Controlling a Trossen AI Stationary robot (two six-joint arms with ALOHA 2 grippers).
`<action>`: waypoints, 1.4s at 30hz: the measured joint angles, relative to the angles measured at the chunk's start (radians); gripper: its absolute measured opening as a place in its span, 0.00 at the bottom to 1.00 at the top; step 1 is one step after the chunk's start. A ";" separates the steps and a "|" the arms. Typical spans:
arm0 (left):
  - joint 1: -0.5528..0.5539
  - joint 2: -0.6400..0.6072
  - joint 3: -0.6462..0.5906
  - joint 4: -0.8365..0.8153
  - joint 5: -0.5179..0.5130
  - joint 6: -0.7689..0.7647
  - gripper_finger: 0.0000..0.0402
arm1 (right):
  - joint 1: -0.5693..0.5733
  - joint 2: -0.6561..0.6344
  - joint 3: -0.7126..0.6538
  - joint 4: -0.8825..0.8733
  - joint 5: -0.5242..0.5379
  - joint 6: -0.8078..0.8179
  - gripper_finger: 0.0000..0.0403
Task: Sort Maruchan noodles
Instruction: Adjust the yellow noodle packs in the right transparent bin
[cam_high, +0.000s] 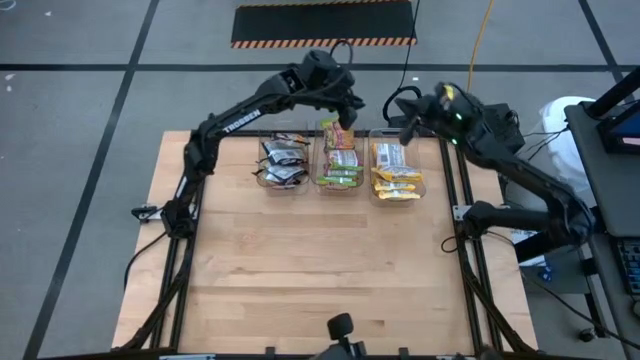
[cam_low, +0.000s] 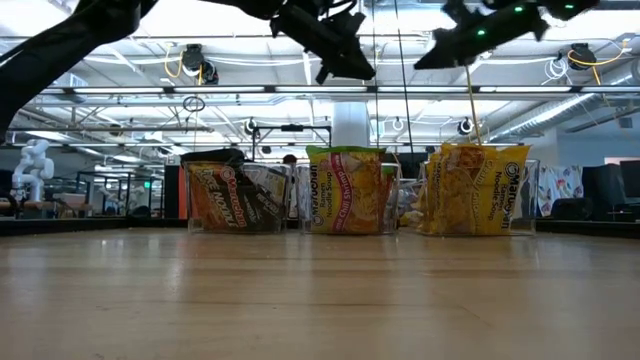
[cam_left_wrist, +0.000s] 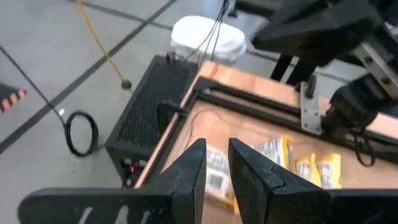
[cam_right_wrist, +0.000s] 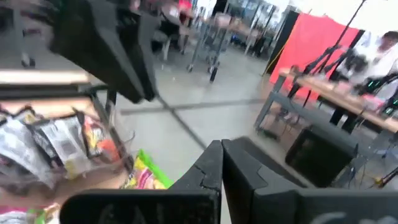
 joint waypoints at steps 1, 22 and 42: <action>0.005 -0.006 -0.001 -0.021 0.000 0.001 0.18 | 0.000 0.038 0.040 -0.029 0.001 -0.007 0.00; 0.099 -0.179 -0.001 -0.273 0.000 0.033 0.18 | 0.000 0.534 0.592 -1.009 -0.045 -0.195 0.00; 0.100 -0.188 -0.001 -0.448 -0.003 0.067 0.18 | 0.000 0.758 0.593 -1.167 0.058 -0.295 0.04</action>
